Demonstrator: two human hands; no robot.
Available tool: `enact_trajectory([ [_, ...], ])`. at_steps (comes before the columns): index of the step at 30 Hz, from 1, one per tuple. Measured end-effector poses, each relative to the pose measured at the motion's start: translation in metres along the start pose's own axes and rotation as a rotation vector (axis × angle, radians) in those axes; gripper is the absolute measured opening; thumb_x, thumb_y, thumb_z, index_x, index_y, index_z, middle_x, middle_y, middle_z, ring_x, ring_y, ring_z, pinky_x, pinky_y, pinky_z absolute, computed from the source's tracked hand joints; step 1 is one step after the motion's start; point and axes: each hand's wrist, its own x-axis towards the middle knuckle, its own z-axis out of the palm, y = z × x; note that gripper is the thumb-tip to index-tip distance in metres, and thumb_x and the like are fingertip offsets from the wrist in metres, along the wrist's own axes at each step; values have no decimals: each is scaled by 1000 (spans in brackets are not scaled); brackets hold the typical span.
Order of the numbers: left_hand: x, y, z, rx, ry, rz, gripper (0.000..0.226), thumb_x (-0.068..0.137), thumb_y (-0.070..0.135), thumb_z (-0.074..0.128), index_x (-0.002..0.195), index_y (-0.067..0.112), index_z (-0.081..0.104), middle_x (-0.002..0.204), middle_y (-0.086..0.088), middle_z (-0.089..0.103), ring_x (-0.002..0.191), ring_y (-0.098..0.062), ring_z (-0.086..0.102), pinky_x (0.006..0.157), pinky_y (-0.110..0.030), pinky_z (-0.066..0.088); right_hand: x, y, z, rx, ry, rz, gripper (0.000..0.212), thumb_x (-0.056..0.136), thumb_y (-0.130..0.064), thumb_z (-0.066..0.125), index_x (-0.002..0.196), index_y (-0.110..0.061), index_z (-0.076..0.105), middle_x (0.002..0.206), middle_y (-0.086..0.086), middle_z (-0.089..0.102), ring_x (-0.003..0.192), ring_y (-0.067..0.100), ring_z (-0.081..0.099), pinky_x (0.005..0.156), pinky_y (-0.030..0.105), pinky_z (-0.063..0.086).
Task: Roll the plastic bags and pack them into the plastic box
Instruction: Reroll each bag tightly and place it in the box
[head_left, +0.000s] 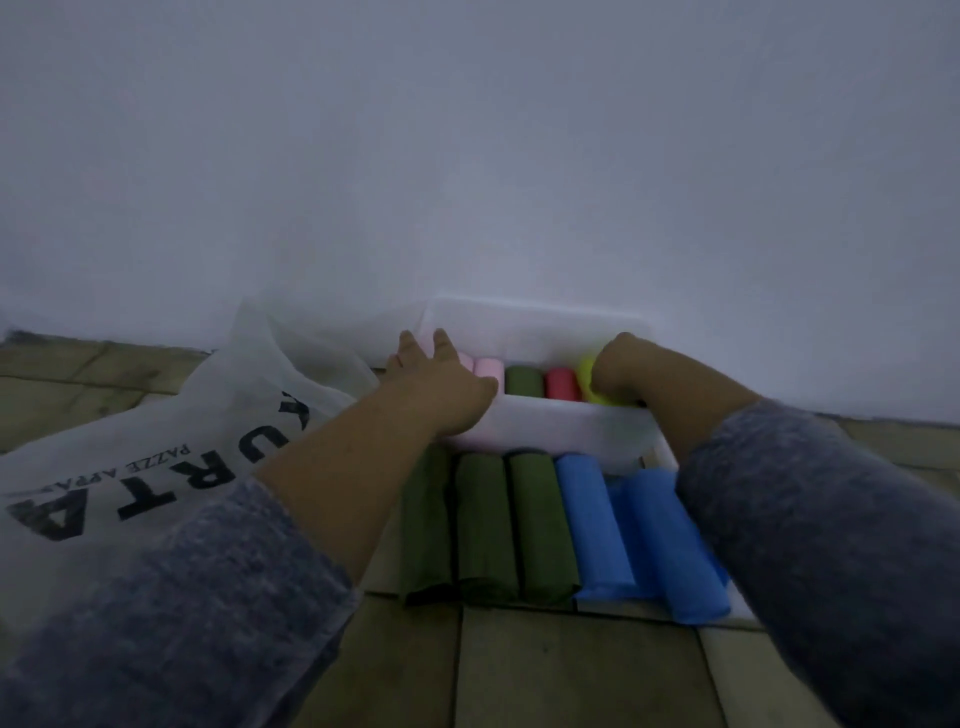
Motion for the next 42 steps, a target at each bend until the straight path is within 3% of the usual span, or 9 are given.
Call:
enact_trajectory([
  [4,-3,1,0,12,3,10,80,93,60,28,150,19,-11,158,-15,-15,145,-38,-1,117,-48,11,-3,-11,7,-196,-137,9,43,94,-24,49,131,-1,48,139,18,46,127,32,44,104,39,35],
  [11,-4,1,1,10,16,14,79,93,60,27,150,19,-9,158,-16,-13,145,-38,-1,118,-47,9,-12,-10,-11,-232,-200,-79,26,91,-16,55,109,2,60,95,11,53,87,26,52,75,36,49],
  [17,-5,0,1,42,5,19,80,93,60,27,151,17,-7,158,-16,-13,145,-38,0,117,-46,10,-12,-18,-8,-158,-280,-75,35,91,-10,55,124,1,54,103,14,48,122,37,49,81,37,37],
  [22,-1,-2,2,26,17,26,80,92,61,28,151,17,-3,158,-17,-10,145,-37,1,118,-45,10,-18,-13,-10,-181,-300,-102,35,94,-14,49,126,1,51,132,19,49,117,32,50,94,40,40],
  [27,-15,-10,-1,-125,81,100,86,90,61,39,151,22,-6,159,-14,-4,146,-32,4,117,-45,12,-26,3,-3,13,66,-189,34,94,-17,44,123,-4,57,132,14,54,118,30,51,98,35,39],
  [31,-54,-63,1,-34,80,190,94,68,73,42,145,22,24,151,-9,24,139,-34,24,109,-51,32,-82,-2,26,501,591,-373,17,82,-17,55,96,-20,65,98,2,68,90,23,61,73,25,40],
  [36,-103,-146,41,367,-70,-95,119,63,76,58,149,25,-9,158,-10,-12,144,-38,-4,111,-60,10,-159,-50,99,42,309,-700,30,82,-49,50,98,-26,59,99,-1,63,93,22,60,82,36,43],
  [39,-101,-155,46,346,-127,-94,111,64,71,63,148,24,8,155,-12,9,140,-38,14,110,-58,18,-170,-72,125,-256,200,-613,54,83,-56,46,126,-23,46,133,11,49,126,34,40,108,60,16],
  [42,-98,-157,46,314,-155,-62,99,62,69,64,142,24,25,142,-9,28,129,-33,32,104,-53,31,-176,-78,137,-363,260,-581,53,88,-38,45,137,-19,38,149,18,31,137,40,22,107,67,-7],
])
